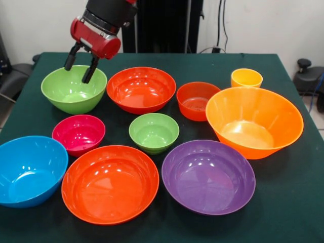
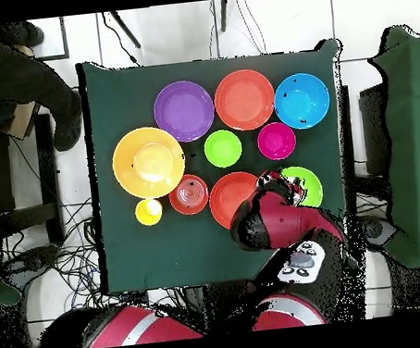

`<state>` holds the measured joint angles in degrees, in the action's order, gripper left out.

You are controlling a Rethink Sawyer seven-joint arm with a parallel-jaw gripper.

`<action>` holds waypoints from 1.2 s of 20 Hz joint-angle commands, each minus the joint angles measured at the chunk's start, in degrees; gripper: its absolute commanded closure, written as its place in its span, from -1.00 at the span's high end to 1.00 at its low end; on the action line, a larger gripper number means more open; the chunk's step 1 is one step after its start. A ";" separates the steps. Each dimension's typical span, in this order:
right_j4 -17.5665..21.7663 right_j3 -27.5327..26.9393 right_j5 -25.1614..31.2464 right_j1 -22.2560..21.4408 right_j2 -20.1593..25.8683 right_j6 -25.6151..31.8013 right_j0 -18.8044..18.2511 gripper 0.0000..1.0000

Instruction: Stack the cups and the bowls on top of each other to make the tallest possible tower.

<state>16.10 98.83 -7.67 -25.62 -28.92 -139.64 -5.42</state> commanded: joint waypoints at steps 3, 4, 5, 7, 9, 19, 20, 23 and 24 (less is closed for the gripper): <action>-3.14 -4.46 -0.56 2.99 3.04 -4.27 2.47 1.00; -3.18 -4.39 -0.58 2.96 3.07 -4.32 2.48 1.00; -3.28 -4.33 -0.47 2.85 3.12 -4.42 2.51 1.00; -3.41 -4.37 0.03 2.48 3.39 -4.57 2.42 1.00; -3.53 -4.53 0.47 2.18 3.81 -4.65 2.19 1.00; -2.93 -7.26 4.45 -0.21 6.28 -2.94 0.09 1.00; -3.08 -7.52 4.13 0.14 6.14 -3.07 0.21 1.00; -2.97 -7.87 3.55 0.59 6.47 -3.17 0.08 1.00; -3.09 -8.00 3.57 0.73 6.60 -3.28 0.05 1.00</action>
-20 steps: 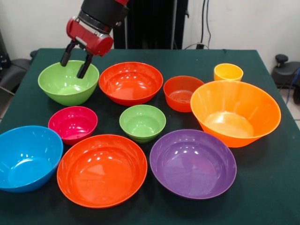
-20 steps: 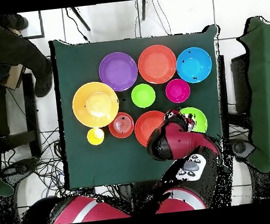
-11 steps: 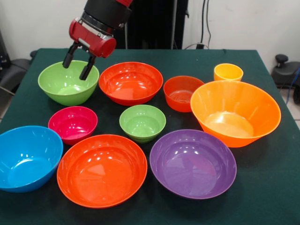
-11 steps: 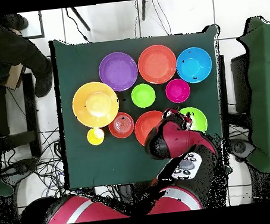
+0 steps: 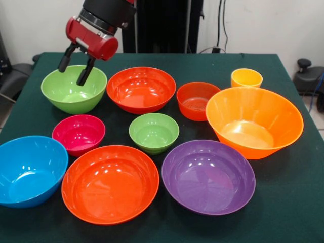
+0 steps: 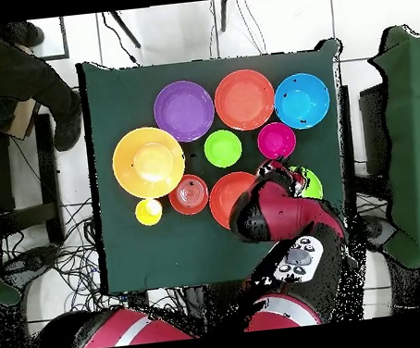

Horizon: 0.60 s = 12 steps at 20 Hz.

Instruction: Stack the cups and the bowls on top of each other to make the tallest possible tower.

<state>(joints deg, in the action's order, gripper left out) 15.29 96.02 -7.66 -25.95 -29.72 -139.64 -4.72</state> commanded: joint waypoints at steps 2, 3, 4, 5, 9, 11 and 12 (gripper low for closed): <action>-2.40 -5.34 3.85 1.09 7.63 -3.42 -0.72 1.00; -2.55 -5.42 4.14 1.12 7.79 -3.53 -0.70 1.00; -2.71 -5.50 4.44 1.15 7.96 -3.65 -0.69 1.00; -2.95 -5.45 4.81 1.05 8.11 -3.83 -0.61 1.00; -4.65 -5.28 6.50 0.63 8.40 -4.60 0.35 1.00; -5.77 -5.38 7.24 0.75 7.91 -4.86 1.25 1.00; -6.30 -5.41 7.49 0.85 7.68 -4.98 1.64 1.00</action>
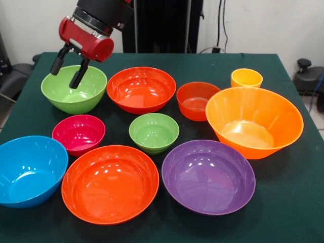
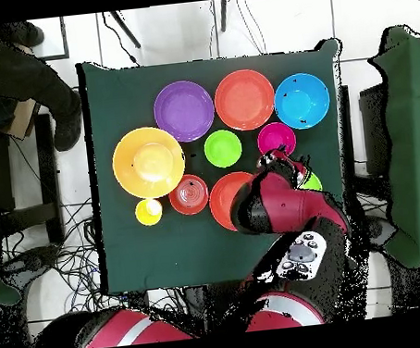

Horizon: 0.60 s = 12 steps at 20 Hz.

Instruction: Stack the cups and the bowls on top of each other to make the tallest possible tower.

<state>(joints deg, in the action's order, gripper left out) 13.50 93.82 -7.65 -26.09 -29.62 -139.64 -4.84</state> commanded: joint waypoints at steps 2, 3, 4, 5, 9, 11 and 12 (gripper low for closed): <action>-5.31 -3.20 7.81 1.06 7.46 -4.85 2.22 1.00; -5.77 -3.08 7.90 1.08 7.32 -4.88 2.45 1.00; -6.52 -3.03 8.24 1.23 7.04 -5.06 3.03 1.00; -7.00 -2.68 8.63 1.04 7.19 -5.15 3.13 1.00; -9.24 -1.93 11.04 0.44 7.50 -5.49 4.14 1.00; -10.11 -1.95 11.29 0.57 7.35 -5.51 4.58 1.00; -10.58 -2.02 11.38 0.76 6.97 -5.63 5.06 1.00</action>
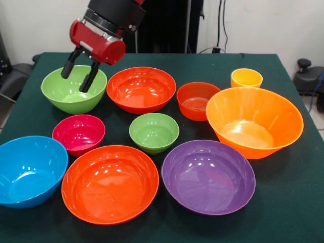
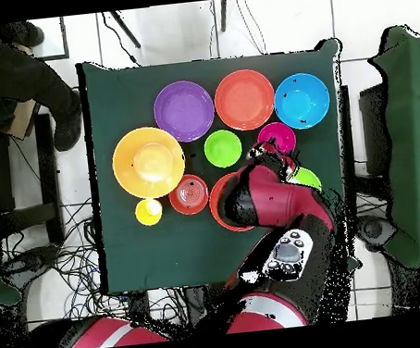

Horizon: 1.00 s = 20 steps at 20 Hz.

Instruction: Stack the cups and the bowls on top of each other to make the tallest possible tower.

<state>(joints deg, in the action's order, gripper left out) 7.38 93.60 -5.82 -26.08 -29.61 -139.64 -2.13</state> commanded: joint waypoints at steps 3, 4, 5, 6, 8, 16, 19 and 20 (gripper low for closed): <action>-5.62 -1.65 9.70 0.99 6.24 -5.59 3.13 1.00; -5.81 -1.64 9.72 1.01 6.13 -5.47 3.19 1.00; -6.00 -1.64 9.73 1.03 6.02 -5.36 3.26 1.00; -6.21 -1.66 9.74 1.05 5.97 -5.21 3.26 1.00; -6.49 -1.66 9.45 1.24 5.83 -5.06 3.30 1.00; -8.15 -2.49 8.76 2.93 4.61 -5.18 4.38 1.00; -8.88 -3.09 7.19 4.59 3.90 -5.19 4.74 1.00; -9.04 -3.25 6.67 5.07 3.76 -5.18 4.76 1.00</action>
<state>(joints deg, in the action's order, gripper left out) 0.78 93.54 -2.90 -25.54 -29.75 -139.64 1.41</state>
